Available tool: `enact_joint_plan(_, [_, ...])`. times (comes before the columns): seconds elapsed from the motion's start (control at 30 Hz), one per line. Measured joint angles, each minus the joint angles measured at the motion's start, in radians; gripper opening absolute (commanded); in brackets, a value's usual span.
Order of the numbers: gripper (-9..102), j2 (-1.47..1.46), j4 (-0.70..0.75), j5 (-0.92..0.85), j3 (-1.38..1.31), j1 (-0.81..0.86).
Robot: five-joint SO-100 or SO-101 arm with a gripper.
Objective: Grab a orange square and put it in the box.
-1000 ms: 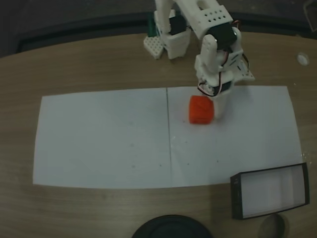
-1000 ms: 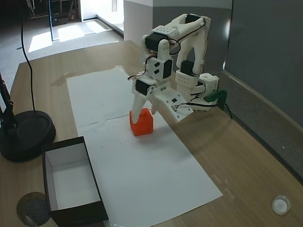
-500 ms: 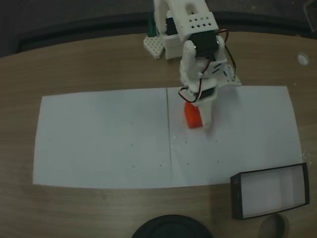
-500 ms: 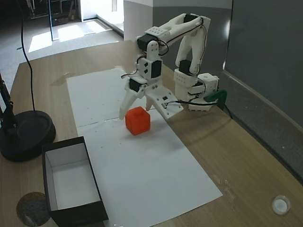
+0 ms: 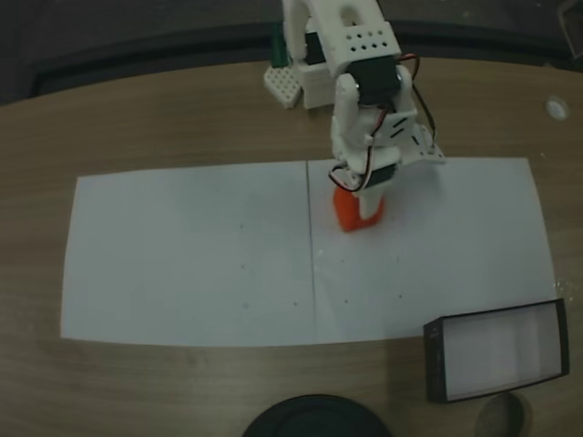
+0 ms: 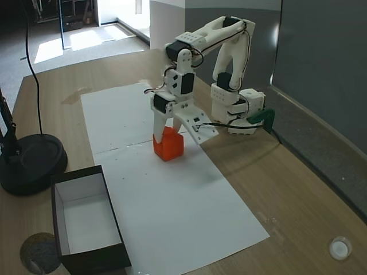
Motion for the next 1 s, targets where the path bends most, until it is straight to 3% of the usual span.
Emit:
enact_joint_plan(0.3, [4, -0.002, -0.008, -0.04, -0.347, -0.035])
enact_joint_plan(0.47, [4, -0.026, -0.107, -0.057, -0.649, -0.063])
enact_joint_plan(0.63, [4, -0.21, -0.176, -0.057, -0.887, -0.097])
enact_joint_plan(1.0, [4, -0.701, -0.178, -0.057, -1.308, -0.143])
